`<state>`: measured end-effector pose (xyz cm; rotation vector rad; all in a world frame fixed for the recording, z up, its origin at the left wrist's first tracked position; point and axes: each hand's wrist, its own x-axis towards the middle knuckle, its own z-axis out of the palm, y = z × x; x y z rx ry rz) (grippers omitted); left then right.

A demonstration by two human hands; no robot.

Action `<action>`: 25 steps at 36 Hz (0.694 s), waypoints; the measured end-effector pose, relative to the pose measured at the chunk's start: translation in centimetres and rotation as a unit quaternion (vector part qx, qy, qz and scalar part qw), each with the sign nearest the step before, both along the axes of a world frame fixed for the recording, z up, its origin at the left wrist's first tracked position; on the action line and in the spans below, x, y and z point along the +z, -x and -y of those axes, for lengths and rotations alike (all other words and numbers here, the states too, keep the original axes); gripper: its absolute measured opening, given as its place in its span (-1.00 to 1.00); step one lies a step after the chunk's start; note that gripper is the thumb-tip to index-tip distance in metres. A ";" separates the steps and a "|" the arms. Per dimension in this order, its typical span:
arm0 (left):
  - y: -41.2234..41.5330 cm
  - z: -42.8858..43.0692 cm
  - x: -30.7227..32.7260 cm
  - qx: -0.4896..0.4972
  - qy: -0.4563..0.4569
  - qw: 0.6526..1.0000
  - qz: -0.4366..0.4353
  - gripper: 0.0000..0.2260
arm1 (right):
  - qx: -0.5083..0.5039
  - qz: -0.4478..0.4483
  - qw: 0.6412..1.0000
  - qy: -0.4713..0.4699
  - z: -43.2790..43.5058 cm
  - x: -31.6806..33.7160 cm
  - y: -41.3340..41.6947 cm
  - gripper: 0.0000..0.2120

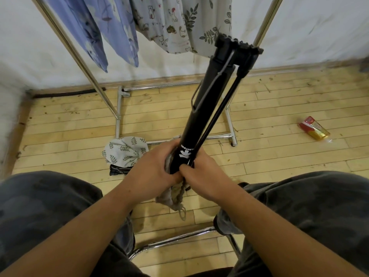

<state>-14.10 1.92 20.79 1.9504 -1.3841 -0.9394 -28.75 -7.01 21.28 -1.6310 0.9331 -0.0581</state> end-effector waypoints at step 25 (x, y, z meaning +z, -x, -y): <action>-1.2 -1.1 0.3 0.113 -0.024 0.989 -0.094 -0.67 | 0.022 -0.133 0.991 0.014 0.2 -2.7 1.0 -0.49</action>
